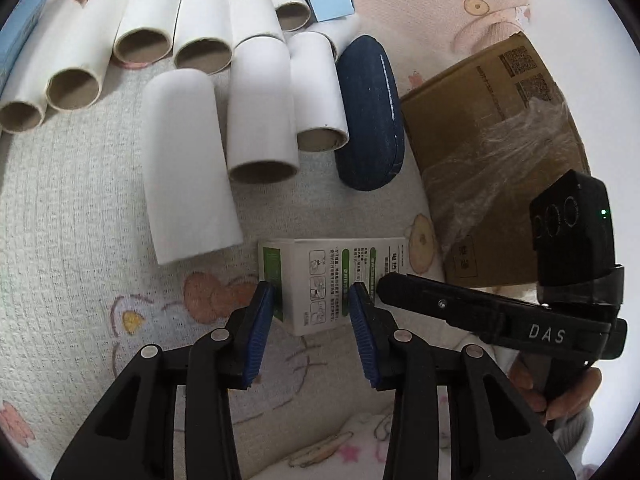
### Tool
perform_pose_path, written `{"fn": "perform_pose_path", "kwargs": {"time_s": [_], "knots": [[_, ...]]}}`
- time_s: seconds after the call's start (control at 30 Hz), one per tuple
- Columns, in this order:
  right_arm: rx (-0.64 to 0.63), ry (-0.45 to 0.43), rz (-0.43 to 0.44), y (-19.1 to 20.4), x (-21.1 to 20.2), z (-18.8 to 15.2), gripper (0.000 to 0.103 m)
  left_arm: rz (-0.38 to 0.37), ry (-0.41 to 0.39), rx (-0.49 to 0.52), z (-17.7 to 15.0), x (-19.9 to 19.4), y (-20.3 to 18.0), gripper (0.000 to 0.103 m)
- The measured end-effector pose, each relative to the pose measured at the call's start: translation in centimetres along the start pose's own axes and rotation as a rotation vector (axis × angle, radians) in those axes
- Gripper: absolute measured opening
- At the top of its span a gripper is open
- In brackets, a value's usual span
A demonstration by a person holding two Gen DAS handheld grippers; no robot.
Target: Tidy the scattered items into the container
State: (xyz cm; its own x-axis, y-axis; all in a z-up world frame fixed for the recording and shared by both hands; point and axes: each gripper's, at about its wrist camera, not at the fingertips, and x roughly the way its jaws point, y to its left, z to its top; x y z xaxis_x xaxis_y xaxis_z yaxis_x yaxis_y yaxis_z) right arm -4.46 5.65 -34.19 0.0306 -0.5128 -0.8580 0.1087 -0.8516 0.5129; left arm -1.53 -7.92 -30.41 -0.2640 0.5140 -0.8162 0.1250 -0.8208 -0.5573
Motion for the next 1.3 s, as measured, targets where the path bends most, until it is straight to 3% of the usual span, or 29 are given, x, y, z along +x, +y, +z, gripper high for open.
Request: {"fn": "perform_pose_path", "kwargs": {"time_s": [0.2,0.27,0.37,0.6,0.77,0.93,1.3], "knots": [[-0.053,0.030,-0.072,1.3,0.4,-2.4,0.029,0.009,0.012,0.032,-1.9,-0.2,-0.4,0.042],[-0.063,0.072,-0.089,1.5,1.4,-3.6,0.020,-0.019,0.050,0.024,-2.4,0.3,-0.2,0.037],[-0.036,0.136,-0.082,1.2,2.8,-4.9,0.020,-0.014,0.114,0.026,-2.9,1.4,0.0,0.033],[-0.039,0.016,-0.092,1.3,-1.7,-5.3,0.021,0.094,0.146,0.069,-3.1,1.3,-0.6,0.033],[-0.060,-0.019,-0.110,1.4,-2.4,-4.9,0.023,0.060,0.063,-0.009,-3.1,-1.5,0.7,0.050],[-0.060,-0.002,-0.093,1.6,-1.4,-3.0,0.044,-0.031,0.037,-0.124,-1.8,-2.3,2.3,0.051],[-0.243,0.076,-0.099,3.2,1.1,-0.3,0.047,-0.117,0.093,-0.172,1.2,0.5,1.0,0.052]]}}
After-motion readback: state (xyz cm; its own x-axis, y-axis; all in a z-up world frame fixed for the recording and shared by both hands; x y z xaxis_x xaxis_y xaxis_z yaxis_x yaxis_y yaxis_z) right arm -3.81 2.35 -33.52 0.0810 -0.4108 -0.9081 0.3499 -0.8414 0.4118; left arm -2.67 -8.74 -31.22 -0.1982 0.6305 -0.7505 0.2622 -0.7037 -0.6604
